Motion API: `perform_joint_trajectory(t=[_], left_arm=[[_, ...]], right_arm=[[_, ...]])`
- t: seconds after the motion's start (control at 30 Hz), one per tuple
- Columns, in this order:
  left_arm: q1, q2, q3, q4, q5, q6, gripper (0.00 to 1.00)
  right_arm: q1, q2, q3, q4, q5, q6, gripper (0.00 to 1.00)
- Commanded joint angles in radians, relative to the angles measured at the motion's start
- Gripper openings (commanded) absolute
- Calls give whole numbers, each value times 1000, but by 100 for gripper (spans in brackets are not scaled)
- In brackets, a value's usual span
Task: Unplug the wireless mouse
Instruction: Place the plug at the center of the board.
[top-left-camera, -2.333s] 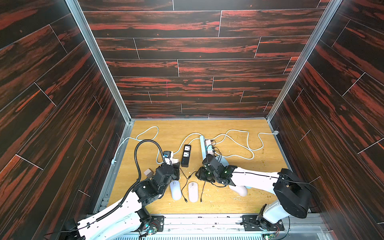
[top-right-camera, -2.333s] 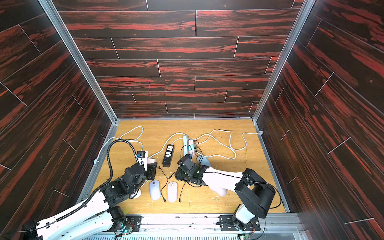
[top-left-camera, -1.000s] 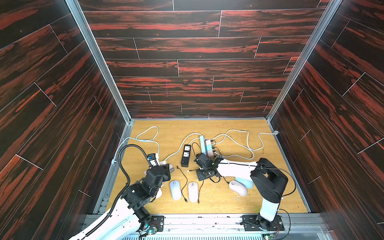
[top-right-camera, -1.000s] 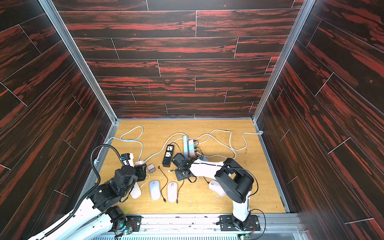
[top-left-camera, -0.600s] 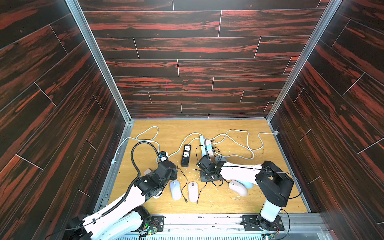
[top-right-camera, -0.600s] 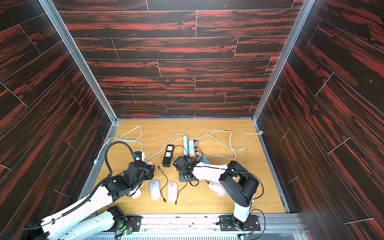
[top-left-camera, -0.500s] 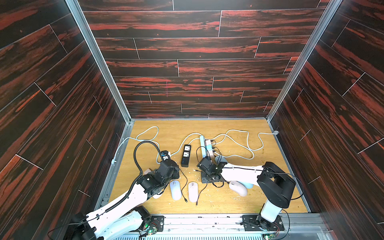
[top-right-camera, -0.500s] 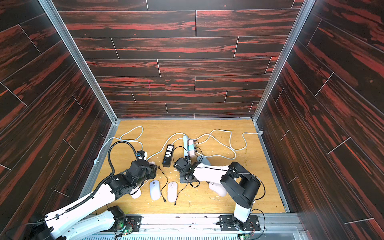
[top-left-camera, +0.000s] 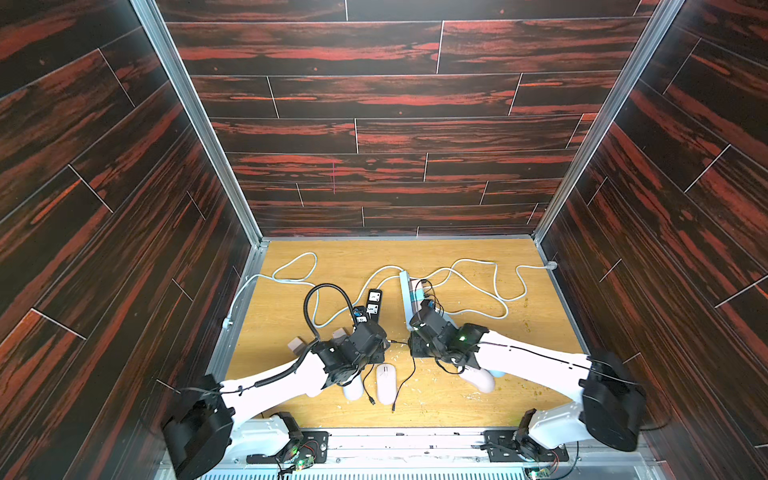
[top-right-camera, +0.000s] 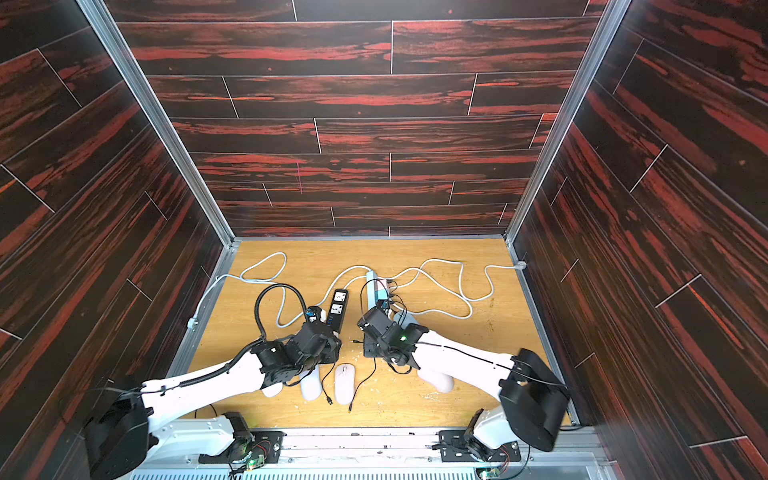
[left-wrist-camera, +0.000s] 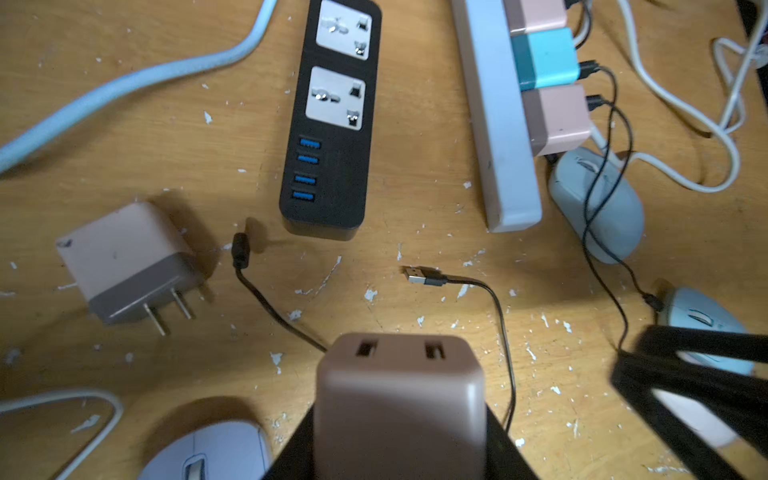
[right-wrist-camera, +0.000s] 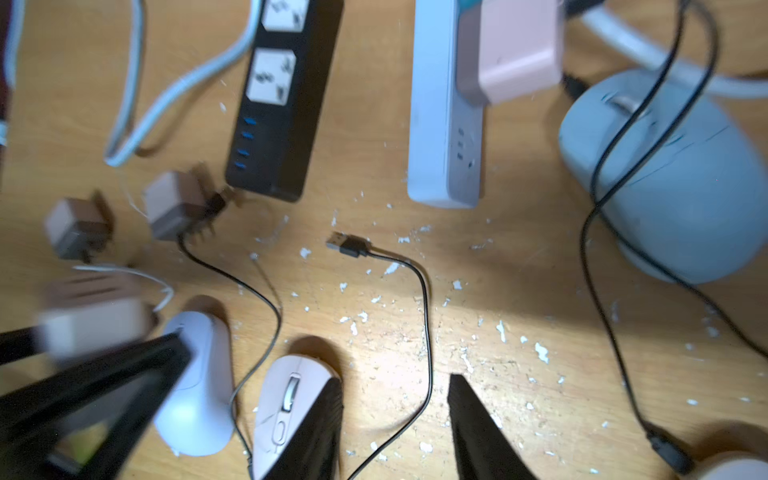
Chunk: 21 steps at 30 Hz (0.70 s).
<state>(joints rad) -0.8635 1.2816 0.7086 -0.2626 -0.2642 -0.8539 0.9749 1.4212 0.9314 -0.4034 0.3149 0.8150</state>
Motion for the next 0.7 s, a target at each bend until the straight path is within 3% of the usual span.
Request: perform_joint_trajectory(t=[0.0,0.63,0.67], left_arm=[[-6,68,61,-41,-54,-64,0],[-18,397,229,-112,-34,-91,0],[-17,402,227,-110,-38,-94,5]], right_arm=[[-8,-40,-54,-36,43,5,45],[-59,-163,-181,-26,56,10,44],[-60,-164,-184,-23,54,8,44]])
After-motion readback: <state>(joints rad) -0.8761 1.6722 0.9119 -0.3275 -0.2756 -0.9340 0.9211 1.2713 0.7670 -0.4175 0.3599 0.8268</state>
